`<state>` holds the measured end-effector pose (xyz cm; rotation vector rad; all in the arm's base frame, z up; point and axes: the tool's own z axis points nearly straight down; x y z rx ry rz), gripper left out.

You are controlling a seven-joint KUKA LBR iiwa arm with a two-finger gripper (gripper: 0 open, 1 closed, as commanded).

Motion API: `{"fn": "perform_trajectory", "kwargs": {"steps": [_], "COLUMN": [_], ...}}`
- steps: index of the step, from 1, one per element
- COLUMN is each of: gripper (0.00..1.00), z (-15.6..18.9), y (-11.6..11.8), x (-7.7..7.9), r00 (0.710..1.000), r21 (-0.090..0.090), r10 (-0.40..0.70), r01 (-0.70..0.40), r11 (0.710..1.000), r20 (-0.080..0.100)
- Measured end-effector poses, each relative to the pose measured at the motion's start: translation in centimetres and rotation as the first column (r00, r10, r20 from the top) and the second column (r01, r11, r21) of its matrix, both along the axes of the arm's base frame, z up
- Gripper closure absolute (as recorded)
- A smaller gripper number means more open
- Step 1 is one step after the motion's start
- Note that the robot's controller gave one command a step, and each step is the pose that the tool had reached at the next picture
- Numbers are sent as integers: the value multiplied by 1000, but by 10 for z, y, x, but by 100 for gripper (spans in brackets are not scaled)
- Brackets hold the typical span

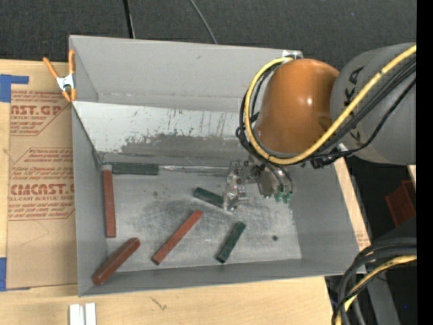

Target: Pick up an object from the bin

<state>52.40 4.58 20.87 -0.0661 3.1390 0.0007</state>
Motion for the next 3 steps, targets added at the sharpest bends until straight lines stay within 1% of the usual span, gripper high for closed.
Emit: {"fn": "perform_trajectory", "kwargs": {"steps": [1, 2, 3], "gripper": [100, 100, 0], "z": [-38, -64, -81], "y": [27, 41, 67], "x": [33, 45, 25], "r00": [999, 995, 970], "r21": [1, 0, 1], "r10": [-53, 102, 244], "r01": [53, -102, -244], "r11": [999, 995, 970], "r20": [7, -3, -1]}}
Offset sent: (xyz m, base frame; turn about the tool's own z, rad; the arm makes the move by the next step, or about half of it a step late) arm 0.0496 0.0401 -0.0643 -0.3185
